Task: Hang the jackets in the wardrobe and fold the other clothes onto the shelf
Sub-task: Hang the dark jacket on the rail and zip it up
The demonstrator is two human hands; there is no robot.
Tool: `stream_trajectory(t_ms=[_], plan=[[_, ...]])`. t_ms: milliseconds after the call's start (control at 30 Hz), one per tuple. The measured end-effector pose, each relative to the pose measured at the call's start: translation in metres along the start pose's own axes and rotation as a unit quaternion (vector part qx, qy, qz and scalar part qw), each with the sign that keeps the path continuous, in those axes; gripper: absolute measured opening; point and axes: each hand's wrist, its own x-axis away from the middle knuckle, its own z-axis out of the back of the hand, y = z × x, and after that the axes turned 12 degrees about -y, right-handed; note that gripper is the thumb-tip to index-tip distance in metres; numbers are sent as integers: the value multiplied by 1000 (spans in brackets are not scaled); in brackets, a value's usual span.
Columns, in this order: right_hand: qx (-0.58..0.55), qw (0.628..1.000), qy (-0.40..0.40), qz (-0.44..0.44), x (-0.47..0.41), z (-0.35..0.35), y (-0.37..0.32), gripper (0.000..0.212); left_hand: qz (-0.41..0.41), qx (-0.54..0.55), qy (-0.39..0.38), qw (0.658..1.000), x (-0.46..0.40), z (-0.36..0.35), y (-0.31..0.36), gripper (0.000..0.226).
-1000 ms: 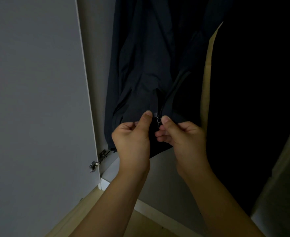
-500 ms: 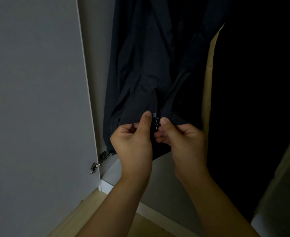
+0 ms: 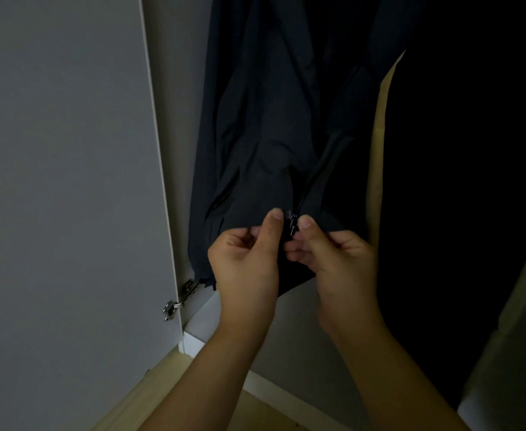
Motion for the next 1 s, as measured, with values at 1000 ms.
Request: stream_trajectory(t_ms=[1000], plan=[[-33,995,-32,-91,-10,16,-9,37,113,-375,-233,890,-29,57,29,36]])
